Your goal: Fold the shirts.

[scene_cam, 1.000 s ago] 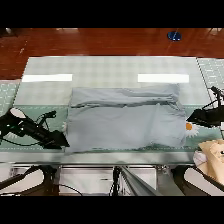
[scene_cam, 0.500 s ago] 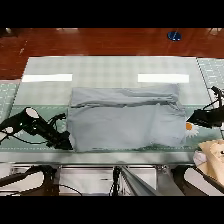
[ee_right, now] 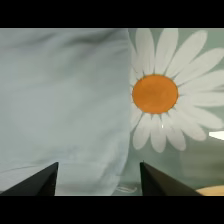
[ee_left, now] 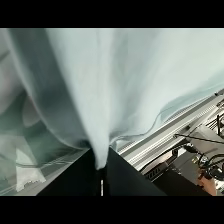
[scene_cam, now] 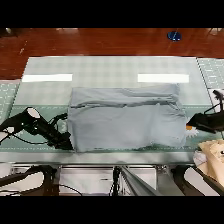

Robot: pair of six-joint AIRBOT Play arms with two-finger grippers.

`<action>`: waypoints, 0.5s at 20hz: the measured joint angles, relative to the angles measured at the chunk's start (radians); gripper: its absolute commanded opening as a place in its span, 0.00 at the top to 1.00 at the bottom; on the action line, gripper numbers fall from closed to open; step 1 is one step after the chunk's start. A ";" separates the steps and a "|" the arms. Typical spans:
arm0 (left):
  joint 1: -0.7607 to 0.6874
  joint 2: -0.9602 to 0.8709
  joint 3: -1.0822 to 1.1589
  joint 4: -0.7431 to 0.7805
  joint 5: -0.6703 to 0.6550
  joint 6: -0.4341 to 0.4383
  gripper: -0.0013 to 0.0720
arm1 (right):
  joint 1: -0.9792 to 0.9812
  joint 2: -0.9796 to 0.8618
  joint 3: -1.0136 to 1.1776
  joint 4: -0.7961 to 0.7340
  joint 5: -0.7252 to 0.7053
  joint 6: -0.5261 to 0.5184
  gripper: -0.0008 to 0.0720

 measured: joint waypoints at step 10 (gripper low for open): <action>0.000 0.000 0.000 0.003 -0.001 0.048 0.95 | -0.153 0.003 -0.171 0.085 -0.002 -0.056 0.29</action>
